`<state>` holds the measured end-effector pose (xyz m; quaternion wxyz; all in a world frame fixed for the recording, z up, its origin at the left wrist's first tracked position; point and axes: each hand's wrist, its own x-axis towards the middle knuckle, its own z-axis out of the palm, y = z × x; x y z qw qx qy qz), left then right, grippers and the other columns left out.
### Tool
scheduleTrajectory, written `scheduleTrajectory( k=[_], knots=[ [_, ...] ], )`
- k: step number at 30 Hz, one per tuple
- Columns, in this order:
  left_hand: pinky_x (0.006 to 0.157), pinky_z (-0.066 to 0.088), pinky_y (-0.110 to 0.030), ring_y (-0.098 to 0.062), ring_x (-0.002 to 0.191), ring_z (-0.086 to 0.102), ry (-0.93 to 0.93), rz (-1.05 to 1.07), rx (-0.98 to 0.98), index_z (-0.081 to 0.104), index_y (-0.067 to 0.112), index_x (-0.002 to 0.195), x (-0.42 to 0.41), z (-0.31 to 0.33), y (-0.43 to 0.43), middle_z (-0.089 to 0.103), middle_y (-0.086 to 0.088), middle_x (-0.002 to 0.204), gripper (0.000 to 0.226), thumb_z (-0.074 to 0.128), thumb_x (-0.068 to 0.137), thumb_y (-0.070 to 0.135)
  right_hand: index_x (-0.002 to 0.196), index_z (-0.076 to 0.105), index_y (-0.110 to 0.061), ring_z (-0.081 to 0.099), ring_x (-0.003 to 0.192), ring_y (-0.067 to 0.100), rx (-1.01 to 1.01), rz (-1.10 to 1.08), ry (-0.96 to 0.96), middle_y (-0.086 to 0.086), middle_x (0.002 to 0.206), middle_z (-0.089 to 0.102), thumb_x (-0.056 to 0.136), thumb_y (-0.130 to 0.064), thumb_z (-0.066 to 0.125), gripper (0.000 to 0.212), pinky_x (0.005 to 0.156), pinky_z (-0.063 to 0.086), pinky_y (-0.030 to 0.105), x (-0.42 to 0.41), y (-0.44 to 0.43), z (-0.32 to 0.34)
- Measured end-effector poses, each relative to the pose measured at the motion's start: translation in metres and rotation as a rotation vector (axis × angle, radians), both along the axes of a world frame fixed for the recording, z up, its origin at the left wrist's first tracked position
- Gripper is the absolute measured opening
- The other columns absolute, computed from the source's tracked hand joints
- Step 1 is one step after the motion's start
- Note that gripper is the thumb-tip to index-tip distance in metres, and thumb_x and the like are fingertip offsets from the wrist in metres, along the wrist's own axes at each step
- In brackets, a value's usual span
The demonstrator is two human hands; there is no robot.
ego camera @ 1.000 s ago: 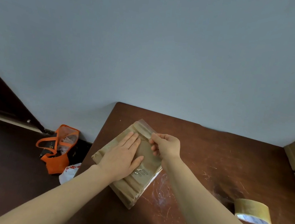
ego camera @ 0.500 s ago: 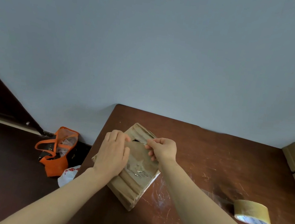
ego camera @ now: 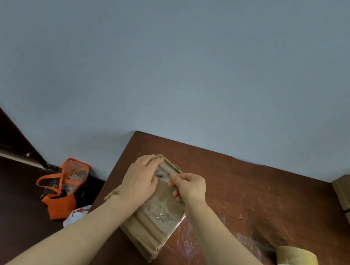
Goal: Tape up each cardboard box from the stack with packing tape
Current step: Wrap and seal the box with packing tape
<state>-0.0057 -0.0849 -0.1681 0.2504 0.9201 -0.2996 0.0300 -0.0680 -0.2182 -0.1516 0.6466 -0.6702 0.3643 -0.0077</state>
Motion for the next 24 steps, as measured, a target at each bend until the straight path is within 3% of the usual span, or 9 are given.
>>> scheduleTrajectory(
  k=[4, 6, 8, 10, 14, 19, 22, 24],
  knots=[
    [0.07, 0.057, -0.039, -0.029, 0.089, 0.066, -0.153, -0.064, -0.045, 0.074, 0.008, 0.095, 0.013, -0.002, 0.001, 0.069, -0.006, 0.096, 0.029, 0.074, 0.071, -0.007, 0.068, 0.068, -0.011, 0.048, 0.039, 0.009, 0.009, -0.004, 0.003, 0.001, 0.062, 0.07, 0.083, -0.015, 0.071, 0.016, 0.044, 0.041, 0.025, -0.001, -0.001, 0.001],
    [0.065, 0.056, -0.035, -0.02, 0.09, 0.06, -0.219, -0.118, -0.053, 0.075, 0.009, 0.086, 0.014, -0.002, 0.002, 0.069, -0.003, 0.091, 0.016, 0.063, 0.077, 0.004, 0.066, 0.068, -0.012, 0.049, 0.04, 0.01, 0.002, 0.0, 0.012, 0.003, 0.063, 0.071, 0.083, -0.015, 0.071, 0.017, 0.046, 0.042, 0.026, -0.001, -0.001, 0.001],
    [0.063, 0.054, -0.03, -0.012, 0.091, 0.05, -0.232, -0.157, -0.042, 0.075, 0.01, 0.08, 0.014, -0.002, 0.005, 0.069, 0.0, 0.087, 0.028, 0.048, 0.079, 0.018, 0.064, 0.068, -0.014, 0.049, 0.04, 0.01, -0.007, 0.001, 0.021, 0.003, 0.064, 0.071, 0.082, -0.016, 0.072, 0.019, 0.047, 0.042, 0.027, 0.0, -0.002, 0.001],
    [0.063, 0.054, -0.027, -0.01, 0.091, 0.047, -0.239, -0.174, -0.031, 0.075, 0.012, 0.076, 0.014, -0.004, 0.009, 0.068, 0.002, 0.083, 0.027, 0.049, 0.077, 0.019, 0.064, 0.068, -0.013, 0.049, 0.04, 0.01, -0.008, 0.009, 0.029, 0.003, 0.063, 0.071, 0.082, -0.016, 0.072, 0.019, 0.046, 0.042, 0.026, 0.0, -0.001, 0.001],
    [0.064, 0.055, -0.029, -0.01, 0.094, 0.047, -0.234, -0.187, -0.02, 0.075, 0.013, 0.077, 0.016, -0.006, 0.011, 0.069, 0.002, 0.084, 0.019, 0.056, 0.074, 0.016, 0.066, 0.068, -0.011, 0.051, 0.042, 0.011, -0.015, 0.016, 0.051, 0.003, 0.061, 0.07, 0.083, -0.013, 0.07, 0.017, 0.044, 0.04, 0.025, 0.001, 0.0, 0.003],
    [0.065, 0.055, -0.029, -0.011, 0.092, 0.048, -0.256, -0.205, 0.047, 0.077, 0.014, 0.083, 0.015, -0.01, 0.015, 0.068, 0.004, 0.087, 0.031, 0.048, 0.072, 0.008, 0.062, 0.069, -0.012, 0.056, 0.048, 0.017, -0.02, 0.046, 0.113, 0.006, 0.062, 0.071, 0.081, -0.014, 0.07, 0.019, 0.046, 0.041, 0.026, 0.002, 0.0, 0.003],
    [0.076, 0.053, -0.028, -0.012, 0.093, 0.057, -0.231, -0.14, 0.065, 0.077, 0.017, 0.086, 0.008, -0.001, 0.014, 0.07, 0.006, 0.091, 0.041, 0.039, 0.071, 0.015, 0.063, 0.069, -0.011, 0.056, 0.05, 0.018, -0.034, 0.064, 0.132, 0.006, 0.061, 0.071, 0.08, -0.015, 0.07, 0.018, 0.048, 0.042, 0.027, 0.005, 0.001, 0.003],
    [0.09, 0.051, -0.033, -0.017, 0.105, 0.063, -0.193, -0.138, 0.12, 0.074, 0.014, 0.105, 0.003, 0.003, 0.007, 0.071, 0.002, 0.108, 0.049, 0.036, 0.075, 0.021, 0.06, 0.069, -0.01, 0.054, 0.047, 0.019, -0.048, 0.071, 0.143, 0.007, 0.059, 0.07, 0.08, -0.016, 0.07, 0.02, 0.046, 0.041, 0.027, 0.007, 0.002, 0.004]
  ],
)
